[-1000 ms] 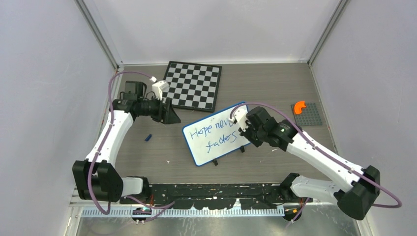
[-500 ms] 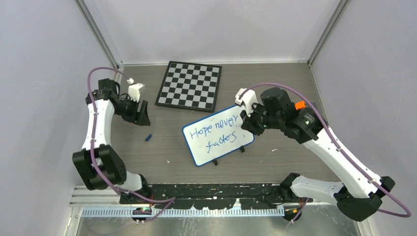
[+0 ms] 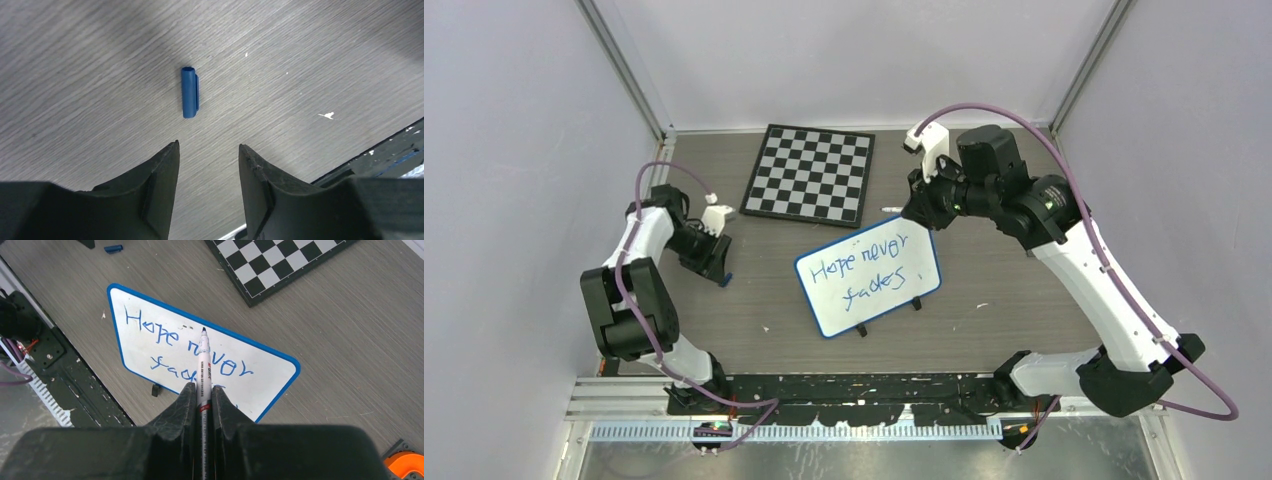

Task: Write a sentence on the whiteboard
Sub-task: Close the whiteboard marker at the center of the board.

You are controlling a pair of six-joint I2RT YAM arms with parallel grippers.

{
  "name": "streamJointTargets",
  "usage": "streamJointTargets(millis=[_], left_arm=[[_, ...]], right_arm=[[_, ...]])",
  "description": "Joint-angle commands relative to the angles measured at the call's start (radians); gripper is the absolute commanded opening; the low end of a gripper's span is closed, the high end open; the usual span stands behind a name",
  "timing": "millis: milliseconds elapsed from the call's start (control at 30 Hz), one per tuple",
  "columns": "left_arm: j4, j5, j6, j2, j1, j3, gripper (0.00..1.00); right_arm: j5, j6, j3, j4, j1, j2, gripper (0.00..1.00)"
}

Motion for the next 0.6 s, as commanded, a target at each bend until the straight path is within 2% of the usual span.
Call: streamJointTargets(millis=[0,400,467,567], left_arm=[[0.141,-0.039,0.023,0.018,-0.040,-0.066,0.48],[0.356,-0.130,0.022,0.055,-0.112,-0.202,0.43],[0.369,-0.139,0.026,0.057,-0.121,-0.220,0.41],[0.381,-0.159,0.029,0.051,-0.136,-0.246,0.32]], right_arm=[[-0.030,0.045,0.059,-0.005,-0.022,0.013,0.00],[-0.042,0.046,0.074,-0.005,-0.039,0.033,0.00],[-0.040,0.044,0.076,-0.003,-0.040,0.035,0.00],[-0.025,0.051,0.077,0.007,-0.043,0.040,0.00]])
